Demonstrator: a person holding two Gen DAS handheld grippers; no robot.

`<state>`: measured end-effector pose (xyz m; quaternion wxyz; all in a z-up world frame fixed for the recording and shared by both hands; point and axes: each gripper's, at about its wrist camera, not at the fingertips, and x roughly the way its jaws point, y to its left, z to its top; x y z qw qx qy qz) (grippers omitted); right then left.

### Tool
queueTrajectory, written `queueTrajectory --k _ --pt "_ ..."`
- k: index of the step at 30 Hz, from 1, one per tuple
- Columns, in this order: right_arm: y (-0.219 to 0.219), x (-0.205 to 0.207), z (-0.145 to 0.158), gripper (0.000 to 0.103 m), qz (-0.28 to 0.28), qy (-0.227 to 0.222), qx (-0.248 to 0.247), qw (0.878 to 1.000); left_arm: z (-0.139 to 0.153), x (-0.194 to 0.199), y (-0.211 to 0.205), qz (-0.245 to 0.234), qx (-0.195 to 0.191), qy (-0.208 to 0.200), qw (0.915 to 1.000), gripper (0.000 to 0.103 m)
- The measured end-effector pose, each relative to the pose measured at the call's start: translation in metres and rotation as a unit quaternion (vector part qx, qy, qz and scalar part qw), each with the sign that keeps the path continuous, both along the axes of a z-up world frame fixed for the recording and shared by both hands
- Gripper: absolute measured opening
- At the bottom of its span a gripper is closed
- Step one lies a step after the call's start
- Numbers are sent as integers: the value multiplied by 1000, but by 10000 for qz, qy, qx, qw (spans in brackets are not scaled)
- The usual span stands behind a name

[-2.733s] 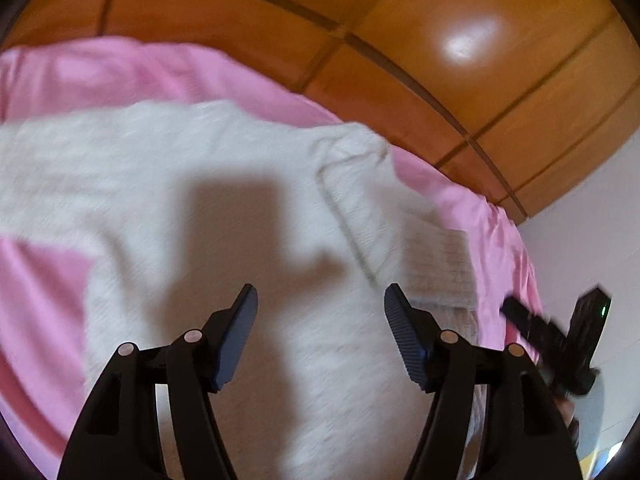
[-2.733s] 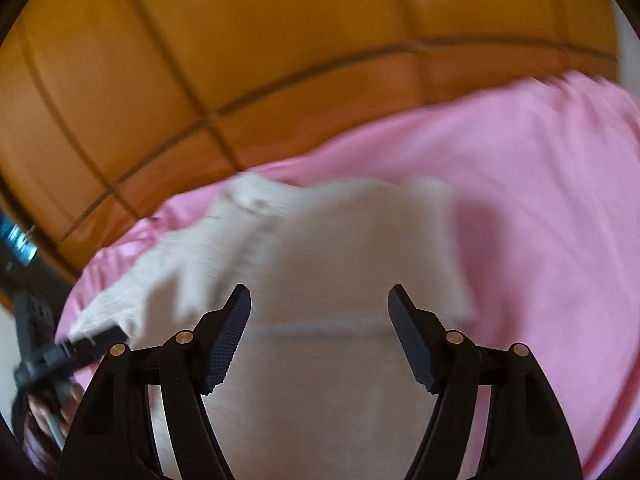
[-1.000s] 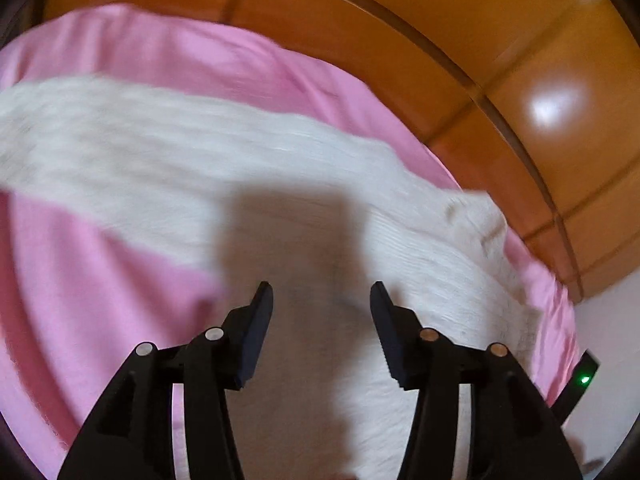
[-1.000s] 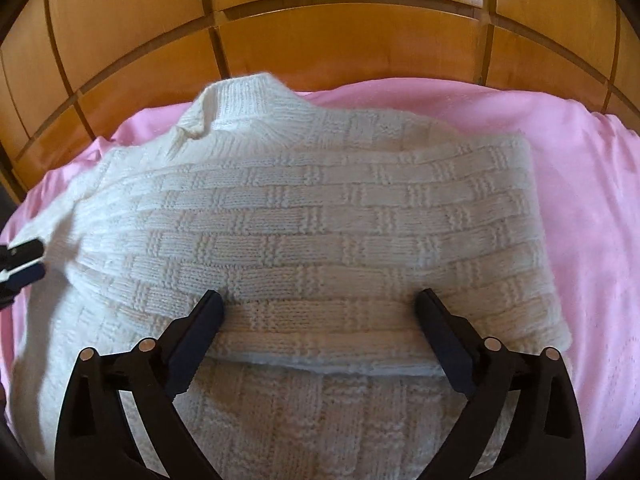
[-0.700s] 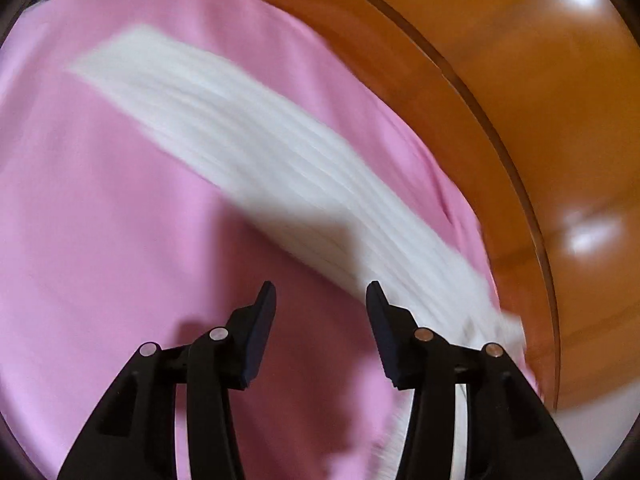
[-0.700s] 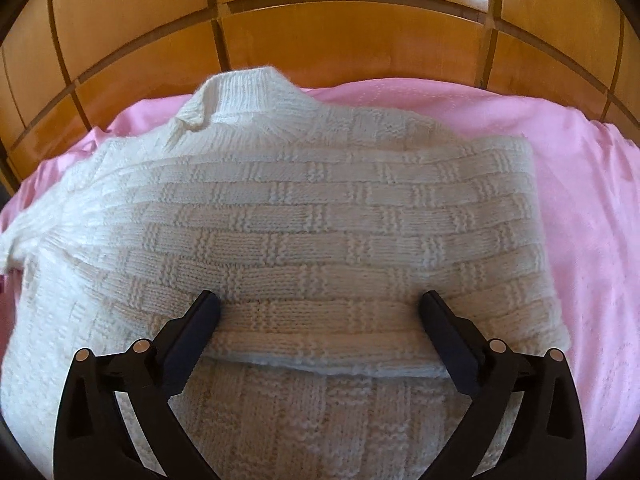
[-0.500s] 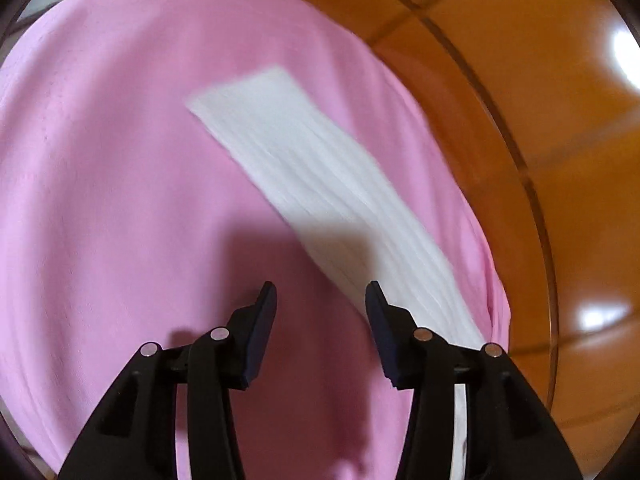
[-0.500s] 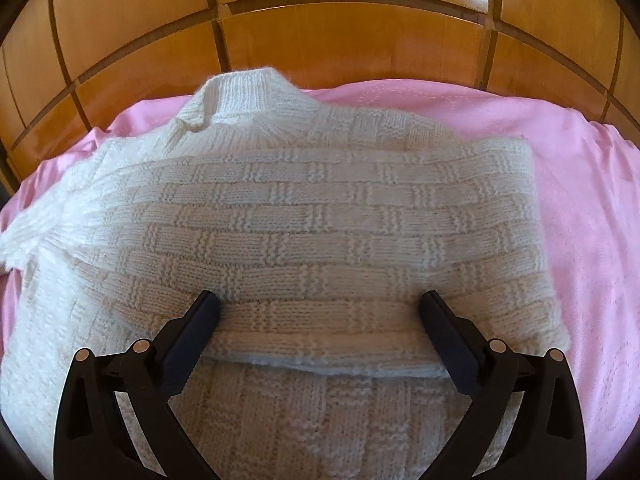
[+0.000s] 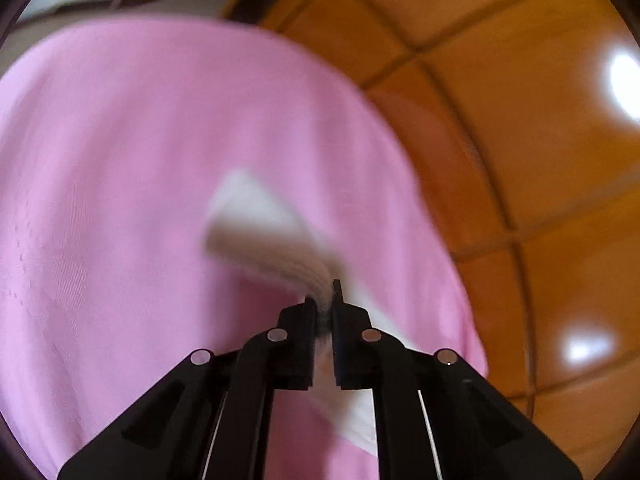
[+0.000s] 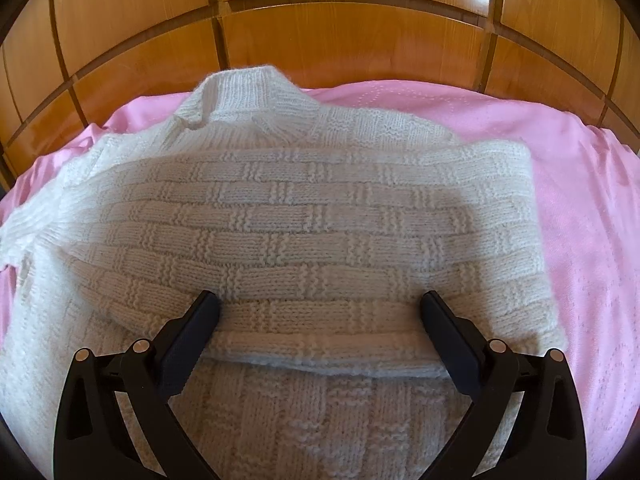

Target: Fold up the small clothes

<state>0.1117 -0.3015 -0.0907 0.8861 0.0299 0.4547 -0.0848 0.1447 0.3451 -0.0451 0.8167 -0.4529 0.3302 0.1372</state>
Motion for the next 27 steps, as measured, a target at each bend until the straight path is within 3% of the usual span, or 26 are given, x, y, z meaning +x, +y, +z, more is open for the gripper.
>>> queueTrajectory --k 2,5,9,12,14,15,16,18,23,27 --pt "-1 0 0 99 14 -4 9 10000 26 4 -30 -467 278 -327 9980 5" --pt "-1 0 0 99 7 -18 33 10000 61 12 -94 -1347 716 -729 9856 5" --pt "-2 -1 1 99 -3 -32 62 10000 77 12 -191 -2522 1034 -1034 9566 6" --pt "-3 -1 1 99 -16 -51 95 9999 66 6 -263 -3400 1195 -959 9279 11" --pt "-5 -2 1 99 -7 -62 120 9999 49 -3 -305 -3990 1096 -819 9067 18" --pt "-5 -2 1 99 -7 -72 134 9999 43 -8 -316 -4154 1072 -741 9002 35" --pt "-5 -2 1 99 -9 -76 152 9999 37 -11 -325 -4288 1072 -639 8947 38" --pt "-6 -3 1 99 -6 -88 176 9998 23 -21 -335 -4394 930 -508 8920 38" --pt "-9 -3 1 99 21 -107 213 9997 4 -52 -315 -4395 661 -256 8954 47" --pt "-9 -3 1 99 22 -101 227 9997 -16 -85 -301 -4281 987 -82 8983 47"
